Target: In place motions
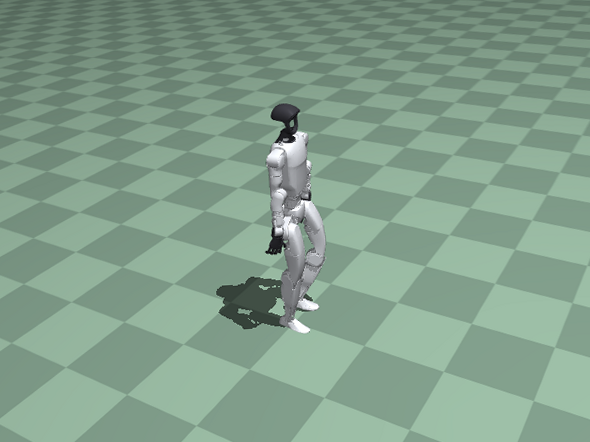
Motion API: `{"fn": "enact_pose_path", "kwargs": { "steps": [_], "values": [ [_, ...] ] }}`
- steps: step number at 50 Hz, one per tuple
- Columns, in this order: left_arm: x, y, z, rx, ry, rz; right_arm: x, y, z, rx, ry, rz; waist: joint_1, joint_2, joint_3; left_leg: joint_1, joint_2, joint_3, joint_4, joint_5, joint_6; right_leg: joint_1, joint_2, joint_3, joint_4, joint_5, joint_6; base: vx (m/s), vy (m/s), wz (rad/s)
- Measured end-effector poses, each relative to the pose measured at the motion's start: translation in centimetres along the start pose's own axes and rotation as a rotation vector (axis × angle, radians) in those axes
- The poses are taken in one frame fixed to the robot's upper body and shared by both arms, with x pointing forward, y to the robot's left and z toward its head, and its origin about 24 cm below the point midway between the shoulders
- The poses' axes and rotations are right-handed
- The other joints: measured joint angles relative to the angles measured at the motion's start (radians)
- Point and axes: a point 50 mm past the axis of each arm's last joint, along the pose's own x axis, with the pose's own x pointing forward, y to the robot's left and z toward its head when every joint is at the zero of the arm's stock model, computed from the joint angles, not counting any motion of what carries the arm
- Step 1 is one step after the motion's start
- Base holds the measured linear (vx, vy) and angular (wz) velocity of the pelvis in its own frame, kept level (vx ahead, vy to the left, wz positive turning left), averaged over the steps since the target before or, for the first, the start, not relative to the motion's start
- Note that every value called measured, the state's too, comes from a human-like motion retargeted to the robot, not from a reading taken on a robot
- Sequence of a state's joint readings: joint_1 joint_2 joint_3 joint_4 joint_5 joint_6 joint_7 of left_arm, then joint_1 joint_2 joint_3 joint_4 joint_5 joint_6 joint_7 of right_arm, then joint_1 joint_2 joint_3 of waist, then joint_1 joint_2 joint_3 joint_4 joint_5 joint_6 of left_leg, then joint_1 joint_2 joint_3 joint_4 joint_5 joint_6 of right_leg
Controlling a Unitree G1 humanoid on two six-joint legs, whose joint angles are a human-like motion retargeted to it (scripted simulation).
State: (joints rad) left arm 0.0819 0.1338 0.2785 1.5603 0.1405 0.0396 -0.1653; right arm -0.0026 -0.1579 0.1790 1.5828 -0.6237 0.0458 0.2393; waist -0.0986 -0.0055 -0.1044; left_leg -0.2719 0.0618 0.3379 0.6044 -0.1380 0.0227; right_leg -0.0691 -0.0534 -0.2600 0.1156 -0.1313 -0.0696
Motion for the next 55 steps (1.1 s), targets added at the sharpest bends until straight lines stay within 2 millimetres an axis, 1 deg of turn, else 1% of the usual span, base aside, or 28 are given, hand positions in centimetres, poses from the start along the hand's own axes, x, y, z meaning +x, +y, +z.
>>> {"fn": "enact_pose_path", "kwargs": {
  "steps": [2,3,6,9,12,15,18,21,23,25,26,27,28,29,30,32,33,35,36,37,40,42,45,48,50,52,53,55],
  "values": [
    [0.0,0.0,0.0,0.009,0.001,-0.003,-0.1,-0.3,0.3,0.010,-0.013,-0.001,-0.002,-0.015,0.009,-0.098,0.028,0.021,0.163,0.050,0.016,0.002,-0.021,-0.035,-0.007,0.005,0.014,-0.12,0.05,0.86],
    [0.0,0.0,0.0,0.014,0.003,-0.005,-0.1,-0.4,0.4,0.013,-0.020,-0.001,-0.013,-0.012,0.013,-0.151,0.049,0.021,0.257,0.030,0.028,0.007,-0.022,-0.069,-0.016,0.007,0.020,-0.09,0.06,0.75],
    [0.1,-0.7,-0.6,0.008,0.023,-0.024,-0.3,-1.0,0.9,-0.010,-0.031,-0.013,0.029,-0.038,0.027,-0.264,0.098,0.092,0.459,-0.022,0.058,0.014,-0.037,-0.071,-0.034,0.018,0.024,-0.09,0.08,-0.07],
    [0.2,-1.5,-1.7,-0.021,0.048,-0.055,-0.5,-1.5,1.8,-0.054,-0.050,-0.032,0.055,-0.054,0.039,-0.350,0.113,0.109,0.576,-0.045,0.060,0.012,-0.052,-0.065,-0.035,0.024,0.025,-0.07,0.07,-0.23],
    [0.2,-2.3,-3.1,-0.047,0.082,-0.083,-0.7,-2.0,3.1,-0.093,-0.092,-0.039,0.068,-0.052,0.052,-0.383,0.118,0.109,0.606,-0.045,0.057,0.019,-0.051,-0.064,-0.039,0.028,0.025,-0.02,0.05,-0.20],
    [0.1,-2.7,-4.6,-0.058,0.132,-0.095,-0.9,-2.0,4.3,-0.119,-0.141,-0.040,0.070,-0.047,0.051,-0.350,0.107,0.112,0.543,-0.042,0.051,0.029,-0.052,-0.066,-0.040,0.026,0.028,0.02,0.01,-0.10],
    [-0.1,-2.8,-5.8,-0.061,0.182,-0.095,-0.9,-1.6,5.1,-0.133,-0.176,-0.031,0.053,-0.030,0.035,-0.262,0.057,0.083,0.386,-0.028,0.034,0.038,-0.041,-0.071,-0.040,0.016,0.027,0.09,-0.02,0.03],
    [-0.2,-2.6,-6.2,-0.065,0.202,-0.083,-0.8,-1.2,5.4,-0.139,-0.196,-0.022,0.035,-0.014,0.028,-0.117,-0.012,0.035,0.150,0.005,0.010,0.048,-0.027,-0.071,-0.021,-0.006,0.020,0.10,-0.06,-0.02],
    [-0.2,-2.3,-6.1,-0.071,0.200,-0.067,-0.7,-0.9,5.3,-0.141,-0.195,-0.017,0.034,-0.001,0.025,-0.006,-0.054,0.001,-0.039,-0.003,0.005,0.049,-0.011,-0.054,0.003,-0.026,0.013,0.10,-0.09,-0.30],
    [-0.1,-2.0,-5.6,-0.077,0.185,-0.048,-0.5,-0.4,4.7,-0.139,-0.180,-0.012,0.028,0.013,0.019,0.099,-0.084,-0.028,-0.203,-0.124,0.011,0.046,0.007,-0.038,0.038,-0.048,0.004,0.12,-0.11,-0.17],
    [-0.1,-1.9,-5.1,-0.078,0.173,-0.039,-0.3,-0.1,4.2,-0.133,-0.166,-0.011,0.016,0.027,0.014,0.135,-0.084,-0.037,-0.275,-0.157,0.028,0.042,0.021,-0.040,0.058,-0.057,0.000,0.12,-0.12,-0.19],
    [-0.1,-1.8,-4.7,-0.078,0.161,-0.029,-0.2,0.2,3.6,-0.125,-0.150,-0.009,0.022,0.041,0.008,0.161,-0.085,-0.029,-0.341,-0.171,0.048,0.032,0.037,-0.024,0.082,-0.061,-0.003,0.12,-0.12,-0.94],
    [0.0,-1.7,-4.1,-0.079,0.150,-0.022,0.0,0.4,2.9,-0.115,-0.126,-0.009,0.060,0.054,0.000,0.170,-0.088,0.015,-0.394,-0.150,0.074,0.008,0.058,0.028,0.116,-0.055,-0.005,0.03,-0.12,-0.16],
    [0.0,-1.6,-3.0,-0.067,0.128,-0.016,0.1,0.6,2.2,-0.087,-0.104,-0.011,0.008,0.070,-0.005,0.161,-0.074,-0.042,-0.407,-0.137,0.059,-0.009,0.055,-0.028,0.149,-0.038,0.001,-0.11,-0.13,1.74],
    [0.0,-1.5,-1.5,-0.047,0.102,-0.010,0.2,0.6,1.6,-0.051,-0.083,-0.014,-0.089,0.088,-0.009,0.144,-0.052,-0.148,-0.401,-0.129,0.024,-0.024,0.041,-0.137,0.182,-0.015,0.011,-0.27,-0.13,1.96],
    [-0.2,-1.2,2.0,-0.007,0.020,0.006,0.2,0.5,0.7,0.031,-0.056,-0.019,-0.021,0.081,0.035,0.142,-0.031,-0.088,-0.418,-0.111,0.033,-0.125,0.026,-0.043,0.361,0.101,0.071,-0.35,-0.12,-0.49],
    [-0.3,-1.0,3.9,0.022,-0.031,0.015,0.2,0.4,0.3,0.074,-0.050,-0.016,0.010,0.078,0.048,0.153,-0.020,-0.064,-0.438,-0.111,0.031,-0.192,0.015,0.009,0.463,0.159,0.120,-0.30,-0.09,-1.69],
    [-0.8,-0.8,6.9,0.074,-0.124,0.022,0.2,0.6,-1.0,0.130,-0.019,0.007,0.097,0.051,0.043,0.168,-0.028,0.032,-0.471,-0.118,0.033,-0.296,0.063,0.183,0.598,0.228,0.174,-0.14,-0.07,-1.16],
    [-1.0,-0.6,7.9,0.099,-0.153,0.019,0.3,1.2,-2.1,0.147,0.011,0.031,0.008,0.104,0.039,0.134,0.004,-0.058,-0.459,-0.105,0.033,-0.369,0.061,0.105,0.701,0.211,0.152,-0.03,-0.05,1.15],
    [-1.3,-0.4,8.9,0.120,-0.182,0.018,0.4,1.7,-2.9,0.159,0.040,0.047,-0.052,0.138,0.036,0.111,0.026,-0.112,-0.452,-0.096,0.034,-0.429,0.057,0.054,0.789,0.191,0.130,-0.08,-0.06,1.70],
    [-2.3,0.2,12.0,0.181,-0.245,0.048,0.3,2.3,-4.4,0.210,0.093,0.062,-0.066,0.137,0.054,0.108,0.034,-0.103,-0.458,-0.085,0.036,-0.508,0.048,0.042,0.934,0.129,0.071,-0.12,-0.08,0.16],
    [-2.7,0.1,13.2,0.219,-0.280,0.083,0.3,3.2,-5.5,0.259,0.116,0.086,-0.061,0.144,0.059,0.115,0.042,-0.119,-0.463,-0.081,0.038,-0.521,0.070,0.053,0.951,0.127,0.088,0.02,-0.07,0.31],
    [-2.9,-0.4,14.2,0.241,-0.327,0.083,0.3,4.4,-7.0,0.279,0.162,0.118,-0.049,0.141,0.039,0.118,0.041,-0.119,-0.471,-0.080,0.037,-0.503,0.081,0.066,0.898,0.132,0.107,0.08,-0.05,0.01],
    [-2.9,-0.7,14.2,0.230,-0.336,0.052,0.3,4.7,-7.3,0.265,0.184,0.117,-0.045,0.126,0.033,0.137,0.029,-0.107,-0.485,-0.083,0.033,-0.410,0.064,0.054,0.747,0.132,0.089,0.07,0.00,-0.09],
    [-2.5,-0.9,13.4,0.219,-0.321,0.043,0.3,4.8,-7.3,0.262,0.187,0.124,-0.036,0.112,0.026,0.154,0.013,-0.100,-0.489,-0.088,0.030,-0.321,0.071,0.071,0.597,0.139,0.093,0.13,0.03,0.03],
    [-1.9,-1.2,11.9,0.197,-0.289,0.031,0.3,4.8,-7.0,0.254,0.176,0.125,-0.039,0.097,0.016,0.163,-0.008,-0.106,-0.480,-0.098,0.028,-0.217,0.073,0.073,0.423,0.137,0.097,0.17,0.05,0.34],
    [-1.6,-1.3,11.0,0.181,-0.272,0.024,0.4,4.5,-6.6,0.245,0.164,0.122,-0.050,0.086,0.019,0.168,-0.022,-0.114,-0.463,-0.108,0.028,-0.160,0.069,0.061,0.339,0.118,0.094,0.17,0.06,0.44],
    [-1.0,-1.4,9.0,0.142,-0.228,0.007,0.4,3.9,-5.6,0.223,0.133,0.108,-0.050,0.067,0.016,0.169,-0.040,-0.109,-0.416,-0.132,0.024,-0.052,0.059,0.005,0.206,-0.010,0.050,0.18,0.08,0.14]
  ]
}}
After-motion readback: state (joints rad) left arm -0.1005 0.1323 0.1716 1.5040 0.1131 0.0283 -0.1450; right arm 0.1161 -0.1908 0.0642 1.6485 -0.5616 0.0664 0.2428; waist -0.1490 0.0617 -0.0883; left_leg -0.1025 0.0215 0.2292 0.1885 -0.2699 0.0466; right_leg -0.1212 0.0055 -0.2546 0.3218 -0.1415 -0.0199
